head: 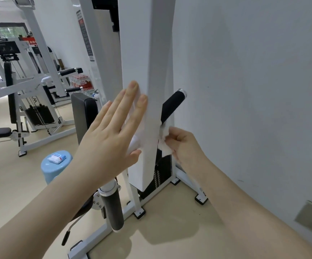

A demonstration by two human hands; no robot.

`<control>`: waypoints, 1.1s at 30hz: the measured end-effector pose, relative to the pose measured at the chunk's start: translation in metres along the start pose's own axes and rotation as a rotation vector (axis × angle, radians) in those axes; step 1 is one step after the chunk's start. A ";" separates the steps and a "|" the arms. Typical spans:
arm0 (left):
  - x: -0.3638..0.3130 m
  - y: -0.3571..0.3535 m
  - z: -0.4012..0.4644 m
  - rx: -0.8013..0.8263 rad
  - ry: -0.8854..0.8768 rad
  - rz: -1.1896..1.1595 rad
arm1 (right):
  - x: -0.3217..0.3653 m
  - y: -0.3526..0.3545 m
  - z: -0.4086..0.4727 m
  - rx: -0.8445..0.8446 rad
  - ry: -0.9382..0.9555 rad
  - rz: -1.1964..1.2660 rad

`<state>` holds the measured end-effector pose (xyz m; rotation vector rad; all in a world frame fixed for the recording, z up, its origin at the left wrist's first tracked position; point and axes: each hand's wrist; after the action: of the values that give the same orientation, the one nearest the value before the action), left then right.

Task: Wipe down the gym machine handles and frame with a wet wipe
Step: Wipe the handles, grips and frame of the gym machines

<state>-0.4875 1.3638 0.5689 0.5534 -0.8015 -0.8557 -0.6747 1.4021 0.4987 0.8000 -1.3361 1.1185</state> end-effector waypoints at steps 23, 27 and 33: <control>-0.002 -0.003 0.000 -0.034 -0.019 -0.031 | -0.086 0.027 0.011 -0.279 0.132 -0.808; -0.002 -0.002 0.001 -0.033 -0.016 -0.024 | -0.067 0.023 0.018 -0.551 0.174 -0.594; -0.006 0.001 0.001 -0.033 0.000 -0.031 | -0.066 0.000 0.014 -0.004 0.711 -1.072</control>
<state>-0.4903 1.3690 0.5684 0.5378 -0.7792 -0.8964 -0.6723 1.3781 0.4359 0.8290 -0.1997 0.4306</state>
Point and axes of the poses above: each hand's wrist, its own z-axis towards the middle knuckle, its own y-axis out of the back of the hand, x = y × z, and after that the axes turned 6 degrees about -y, right-handed
